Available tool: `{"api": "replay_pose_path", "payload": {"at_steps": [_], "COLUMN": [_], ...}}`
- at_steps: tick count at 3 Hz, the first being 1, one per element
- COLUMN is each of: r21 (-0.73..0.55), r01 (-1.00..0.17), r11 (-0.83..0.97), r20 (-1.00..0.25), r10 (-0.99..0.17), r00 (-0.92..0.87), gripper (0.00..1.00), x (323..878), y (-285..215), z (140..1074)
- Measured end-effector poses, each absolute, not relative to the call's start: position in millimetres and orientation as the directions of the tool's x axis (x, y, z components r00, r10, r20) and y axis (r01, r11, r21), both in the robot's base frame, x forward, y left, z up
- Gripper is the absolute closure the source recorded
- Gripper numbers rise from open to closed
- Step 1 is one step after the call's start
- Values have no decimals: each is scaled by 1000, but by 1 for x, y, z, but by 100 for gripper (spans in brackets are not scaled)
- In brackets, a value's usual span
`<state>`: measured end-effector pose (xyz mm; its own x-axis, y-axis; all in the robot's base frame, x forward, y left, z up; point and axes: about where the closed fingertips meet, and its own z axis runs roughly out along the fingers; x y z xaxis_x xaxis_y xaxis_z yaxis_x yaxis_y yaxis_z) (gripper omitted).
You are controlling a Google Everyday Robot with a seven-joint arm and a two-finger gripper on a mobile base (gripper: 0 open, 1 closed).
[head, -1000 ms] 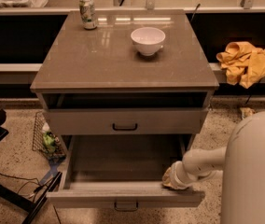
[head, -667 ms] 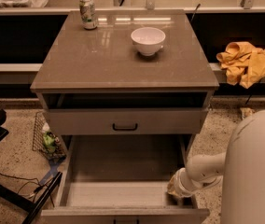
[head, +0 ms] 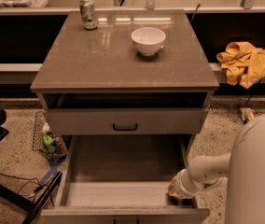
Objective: Open middle drawer
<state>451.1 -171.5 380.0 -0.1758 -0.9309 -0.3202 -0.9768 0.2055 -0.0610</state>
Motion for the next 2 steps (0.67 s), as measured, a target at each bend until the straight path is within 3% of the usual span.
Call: {"api": "replay_pose_path", "payload": {"at_steps": [1, 2], "r21": [-7, -1], "r01": [-973, -973], "r11": [230, 230], "r20": [-335, -339], "r10": [-917, -916], "r00": [-214, -216], "gripper": [100, 100], "x": [405, 398], "y": [-180, -179], "z": [378, 381]}}
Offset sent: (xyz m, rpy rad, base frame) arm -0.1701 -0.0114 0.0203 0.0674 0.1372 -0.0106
